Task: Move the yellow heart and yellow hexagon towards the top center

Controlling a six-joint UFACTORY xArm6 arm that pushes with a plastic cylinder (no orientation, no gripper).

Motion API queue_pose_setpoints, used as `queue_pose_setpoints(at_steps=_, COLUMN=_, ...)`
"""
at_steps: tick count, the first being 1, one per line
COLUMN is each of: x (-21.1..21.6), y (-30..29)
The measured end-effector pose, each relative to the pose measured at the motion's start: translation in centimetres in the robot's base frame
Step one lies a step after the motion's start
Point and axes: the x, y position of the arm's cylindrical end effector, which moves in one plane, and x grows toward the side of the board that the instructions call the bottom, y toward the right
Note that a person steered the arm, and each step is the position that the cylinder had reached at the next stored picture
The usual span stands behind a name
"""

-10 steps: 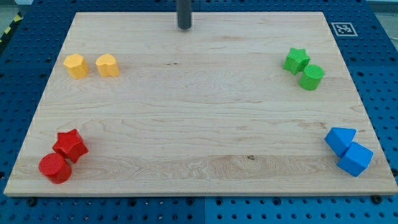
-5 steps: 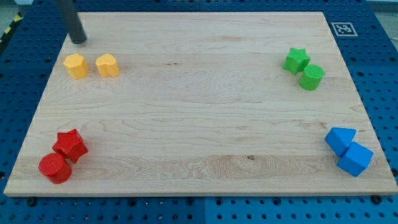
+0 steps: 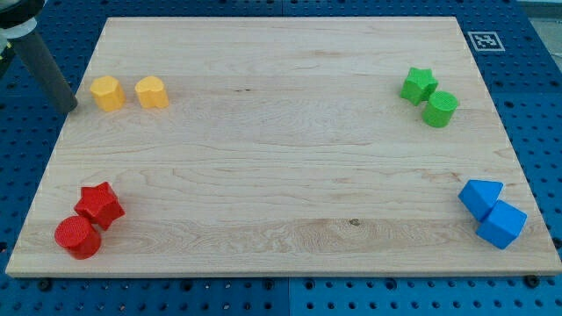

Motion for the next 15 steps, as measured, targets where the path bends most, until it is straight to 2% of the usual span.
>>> queue_pose_setpoints(at_steps=4, x=-1.5, y=0.9)
queue_pose_setpoints(at_steps=10, x=-0.6, y=16.6)
queue_pose_setpoints(at_steps=13, x=-1.0, y=18.5)
queue_pose_setpoints(at_steps=15, x=-4.1, y=19.6)
